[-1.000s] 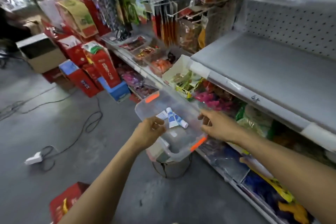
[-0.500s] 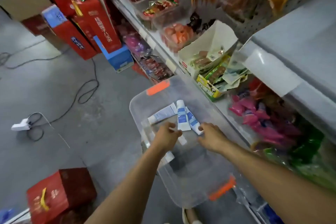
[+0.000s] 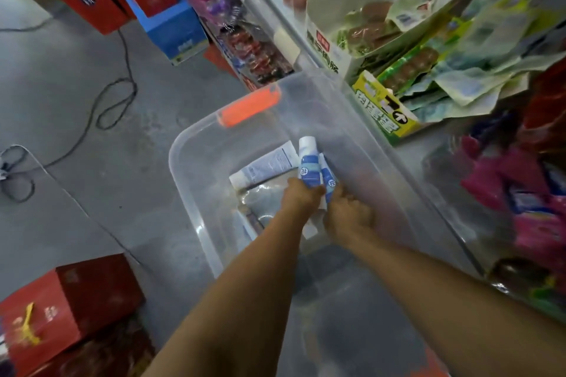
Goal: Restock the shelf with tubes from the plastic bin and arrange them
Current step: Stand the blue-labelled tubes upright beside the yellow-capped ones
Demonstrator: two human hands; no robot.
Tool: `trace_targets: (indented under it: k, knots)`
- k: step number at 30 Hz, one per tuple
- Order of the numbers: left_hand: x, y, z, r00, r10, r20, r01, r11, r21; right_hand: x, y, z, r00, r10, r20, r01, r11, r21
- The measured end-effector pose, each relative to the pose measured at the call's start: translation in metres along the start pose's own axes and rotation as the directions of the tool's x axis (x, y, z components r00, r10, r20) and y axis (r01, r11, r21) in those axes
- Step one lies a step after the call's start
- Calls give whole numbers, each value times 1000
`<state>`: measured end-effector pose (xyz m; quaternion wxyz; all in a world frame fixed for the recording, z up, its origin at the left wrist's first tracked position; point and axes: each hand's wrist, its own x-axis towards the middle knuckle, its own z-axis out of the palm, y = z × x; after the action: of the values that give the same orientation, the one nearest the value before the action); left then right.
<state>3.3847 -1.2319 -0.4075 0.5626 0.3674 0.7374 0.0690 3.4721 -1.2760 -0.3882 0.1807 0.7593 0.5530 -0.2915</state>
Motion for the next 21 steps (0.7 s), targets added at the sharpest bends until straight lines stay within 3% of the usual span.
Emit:
trace_targets:
  k: [5,7,10,17,21]
  knots:
    - [-21,1,-24,996,44,-78,-45,999,-6,-17,0,-5,993,57,105,-85,956,280]
    - [-35,-1,-41,989,79,-127,-87,995,-57,-31,1,-14,978,59,201,-146,880,452]
    - [-70,-3,-64,967,189,-172,-201,978,-60,-61,8,-28,971,41,236,-181,773,608]
    - [-210,-21,-103,904,340,-259,-417,837,-354,-180,26,-44,989,59,137,-146,548,824]
    - [-313,-46,-121,839,461,-289,-544,695,-470,-279,44,-44,998,66,-13,-15,413,911]
